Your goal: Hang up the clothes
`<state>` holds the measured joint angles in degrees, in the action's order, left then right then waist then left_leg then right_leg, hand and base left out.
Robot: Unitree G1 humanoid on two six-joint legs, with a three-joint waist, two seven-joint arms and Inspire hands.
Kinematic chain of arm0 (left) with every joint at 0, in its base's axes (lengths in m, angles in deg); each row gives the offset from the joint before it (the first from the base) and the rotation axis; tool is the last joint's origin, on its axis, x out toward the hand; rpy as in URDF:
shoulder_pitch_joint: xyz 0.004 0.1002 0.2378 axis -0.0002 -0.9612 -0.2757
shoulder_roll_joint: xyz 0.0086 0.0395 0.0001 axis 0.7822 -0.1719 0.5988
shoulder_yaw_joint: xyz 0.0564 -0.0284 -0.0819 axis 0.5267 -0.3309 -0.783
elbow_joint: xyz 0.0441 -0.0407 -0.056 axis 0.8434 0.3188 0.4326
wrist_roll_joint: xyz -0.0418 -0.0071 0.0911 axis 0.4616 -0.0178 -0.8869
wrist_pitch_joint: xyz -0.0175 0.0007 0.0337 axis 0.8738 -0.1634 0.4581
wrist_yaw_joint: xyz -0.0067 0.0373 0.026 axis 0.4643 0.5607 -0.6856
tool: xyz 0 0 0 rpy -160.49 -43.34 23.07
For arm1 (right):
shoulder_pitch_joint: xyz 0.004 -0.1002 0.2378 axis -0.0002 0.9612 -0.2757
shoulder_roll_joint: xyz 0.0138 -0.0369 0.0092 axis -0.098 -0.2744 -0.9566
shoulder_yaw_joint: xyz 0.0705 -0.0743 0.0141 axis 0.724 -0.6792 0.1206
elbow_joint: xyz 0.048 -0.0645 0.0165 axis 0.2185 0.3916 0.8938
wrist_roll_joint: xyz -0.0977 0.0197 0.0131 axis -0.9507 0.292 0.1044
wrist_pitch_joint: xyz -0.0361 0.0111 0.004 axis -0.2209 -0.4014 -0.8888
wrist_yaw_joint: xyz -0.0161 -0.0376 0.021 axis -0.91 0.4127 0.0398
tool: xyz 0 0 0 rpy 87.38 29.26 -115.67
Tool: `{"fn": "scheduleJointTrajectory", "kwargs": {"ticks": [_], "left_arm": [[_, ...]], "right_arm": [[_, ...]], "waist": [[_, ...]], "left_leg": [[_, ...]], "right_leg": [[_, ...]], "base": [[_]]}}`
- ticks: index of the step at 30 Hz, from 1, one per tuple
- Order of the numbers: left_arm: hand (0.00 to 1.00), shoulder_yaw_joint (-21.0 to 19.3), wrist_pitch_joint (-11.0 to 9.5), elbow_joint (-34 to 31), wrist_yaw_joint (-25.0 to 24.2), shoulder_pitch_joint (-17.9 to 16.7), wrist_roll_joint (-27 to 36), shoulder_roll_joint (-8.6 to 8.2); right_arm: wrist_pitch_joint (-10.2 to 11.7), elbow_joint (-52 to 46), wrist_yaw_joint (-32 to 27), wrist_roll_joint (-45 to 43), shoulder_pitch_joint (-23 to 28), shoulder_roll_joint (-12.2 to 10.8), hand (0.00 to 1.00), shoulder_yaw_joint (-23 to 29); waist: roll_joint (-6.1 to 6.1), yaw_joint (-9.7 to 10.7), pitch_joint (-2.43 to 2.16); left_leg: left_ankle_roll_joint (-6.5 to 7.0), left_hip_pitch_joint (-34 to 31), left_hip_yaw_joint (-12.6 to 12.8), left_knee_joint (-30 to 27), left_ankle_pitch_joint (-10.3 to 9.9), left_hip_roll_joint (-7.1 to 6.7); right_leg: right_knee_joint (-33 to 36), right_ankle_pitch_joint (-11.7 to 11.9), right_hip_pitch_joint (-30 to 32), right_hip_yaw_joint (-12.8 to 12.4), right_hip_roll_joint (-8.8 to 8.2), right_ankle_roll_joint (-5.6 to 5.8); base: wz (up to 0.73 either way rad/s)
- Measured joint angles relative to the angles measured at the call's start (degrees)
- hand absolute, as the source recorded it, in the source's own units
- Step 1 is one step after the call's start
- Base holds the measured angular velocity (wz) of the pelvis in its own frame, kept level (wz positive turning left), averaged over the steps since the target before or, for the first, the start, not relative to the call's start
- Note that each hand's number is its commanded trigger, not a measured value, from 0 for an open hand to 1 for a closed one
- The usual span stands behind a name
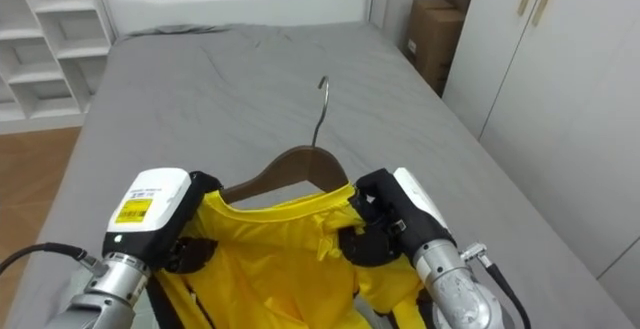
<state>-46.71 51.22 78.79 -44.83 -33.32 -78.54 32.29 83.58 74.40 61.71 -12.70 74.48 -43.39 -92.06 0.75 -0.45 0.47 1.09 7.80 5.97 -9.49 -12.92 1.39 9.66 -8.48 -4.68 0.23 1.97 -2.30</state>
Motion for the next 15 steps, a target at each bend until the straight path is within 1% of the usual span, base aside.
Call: {"fn": "scheduleJointTrajectory", "kwargs": {"ticks": [4,8,15], "left_arm": [[0.0,0.0,0.0,0.0,0.3,0.0,1.6,-0.48],[0.0,0.0,0.0,0.0,0.8,0.0,1.6,-0.93],[0.0,0.1,-0.1,0.0,0.8,0.0,1.6,-0.93]], "right_arm": [[0.0,0.6,1.2,-0.1,0.0,-0.1,1.0,-0.2],[0.0,0.8,1.4,-0.3,0.0,-0.1,1.0,-0.5],[0.0,0.8,1.9,-1.1,0.0,0.0,1.0,-0.5]], "waist": [[0.0,0.0,0.0],[0.0,0.0,0.0],[0.01,0.0,0.0]], "left_leg": [[0.0,0.0,0.0,0.0,0.0,0.01],[0.0,0.0,0.0,0.0,0.0,0.05],[0.0,0.1,0.0,-0.1,0.0,0.05]], "right_leg": [[0.0,0.0,0.0,0.0,-0.02,0.0],[0.0,0.0,0.0,0.0,-0.03,0.0],[0.0,0.0,-0.1,0.0,-0.05,0.0]], "base": [[0.0],[0.0],[0.0]]}}
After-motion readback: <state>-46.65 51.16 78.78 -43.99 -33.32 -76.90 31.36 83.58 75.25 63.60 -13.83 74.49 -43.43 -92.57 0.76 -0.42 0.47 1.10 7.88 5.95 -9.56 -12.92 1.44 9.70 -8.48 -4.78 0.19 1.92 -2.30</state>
